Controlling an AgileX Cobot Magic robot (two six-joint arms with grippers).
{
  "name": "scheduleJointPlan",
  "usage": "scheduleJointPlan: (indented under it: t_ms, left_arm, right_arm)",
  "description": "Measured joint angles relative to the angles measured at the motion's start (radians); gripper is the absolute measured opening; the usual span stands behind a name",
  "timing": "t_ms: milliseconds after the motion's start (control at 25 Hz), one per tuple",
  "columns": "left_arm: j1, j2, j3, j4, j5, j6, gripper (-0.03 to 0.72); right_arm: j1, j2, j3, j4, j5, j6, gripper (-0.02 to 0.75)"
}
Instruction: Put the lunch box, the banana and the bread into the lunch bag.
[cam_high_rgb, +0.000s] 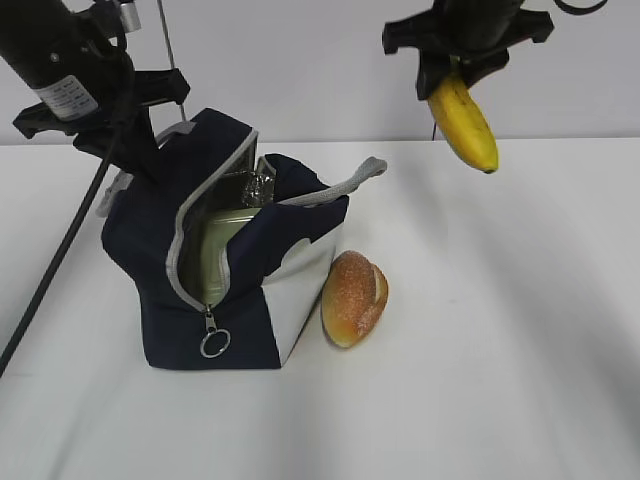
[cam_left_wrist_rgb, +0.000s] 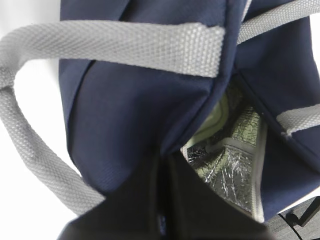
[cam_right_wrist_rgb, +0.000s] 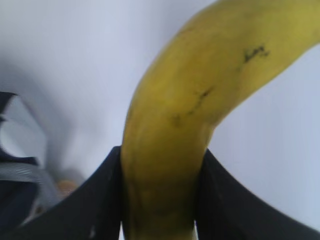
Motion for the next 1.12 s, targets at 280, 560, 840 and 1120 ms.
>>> scheduleJointPlan:
  t_ms: [280,560,840,1120]
  left_arm:
    - [0.000,0.000,0.000,-0.001,0.000,0.000,0.000]
    - [0.000,0.000,0.000,-0.001,0.000,0.000,0.000]
    - [0.000,0.000,0.000,-0.004,0.000,0.000,0.000]
    - [0.000,0.000,0.000,-0.004,0.000,0.000,0.000]
  right_arm:
    - [0.010,-0.024,-0.026,0.578,0.000,-0.217,0.279]
    - [0.024,0.055,-0.026,0.948,-0.023,-0.281,0.279]
    - [0.024,0.155,-0.026,1.167,-0.089,-0.325,0.279]
    - [0.024,0.227,-0.026,1.203,-0.092,-0.336,0.279]
